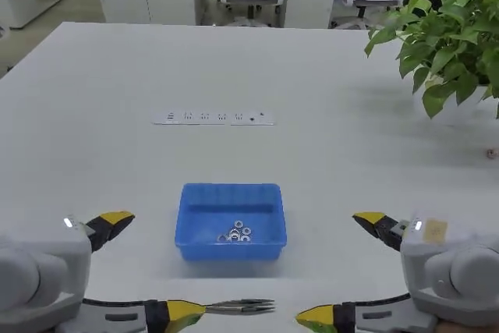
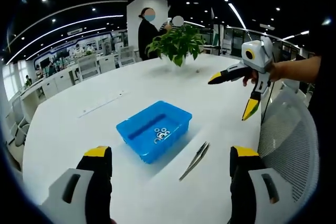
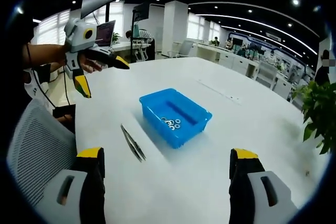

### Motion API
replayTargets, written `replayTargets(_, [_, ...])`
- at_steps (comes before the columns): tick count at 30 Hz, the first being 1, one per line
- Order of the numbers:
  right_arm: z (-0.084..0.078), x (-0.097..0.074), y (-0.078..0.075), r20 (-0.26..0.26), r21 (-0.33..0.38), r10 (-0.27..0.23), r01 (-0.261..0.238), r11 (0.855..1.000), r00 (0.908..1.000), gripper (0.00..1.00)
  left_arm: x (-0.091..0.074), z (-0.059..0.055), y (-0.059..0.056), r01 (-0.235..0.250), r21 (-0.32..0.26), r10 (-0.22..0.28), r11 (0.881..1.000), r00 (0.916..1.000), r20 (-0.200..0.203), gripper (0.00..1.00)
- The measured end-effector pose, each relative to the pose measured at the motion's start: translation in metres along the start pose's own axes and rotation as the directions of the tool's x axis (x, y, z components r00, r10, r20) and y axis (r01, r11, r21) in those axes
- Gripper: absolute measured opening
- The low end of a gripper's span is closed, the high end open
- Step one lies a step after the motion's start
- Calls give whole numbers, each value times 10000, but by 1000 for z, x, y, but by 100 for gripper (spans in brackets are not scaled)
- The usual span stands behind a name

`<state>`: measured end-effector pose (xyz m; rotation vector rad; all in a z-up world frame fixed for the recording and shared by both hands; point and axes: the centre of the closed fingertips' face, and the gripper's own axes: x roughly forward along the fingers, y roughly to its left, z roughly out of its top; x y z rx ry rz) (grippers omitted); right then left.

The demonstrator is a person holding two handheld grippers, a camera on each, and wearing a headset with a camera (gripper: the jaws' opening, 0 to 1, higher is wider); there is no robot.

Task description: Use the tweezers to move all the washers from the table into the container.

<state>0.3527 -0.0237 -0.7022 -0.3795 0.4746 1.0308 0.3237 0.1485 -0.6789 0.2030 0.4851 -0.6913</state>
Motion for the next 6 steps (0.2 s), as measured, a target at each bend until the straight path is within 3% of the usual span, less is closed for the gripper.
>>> replayTargets(6, [-2, -4, 4, -41, 89, -8, 8, 10000, 10000, 100, -1, 1, -6, 137, 33, -137, 9999, 9999, 39, 99])
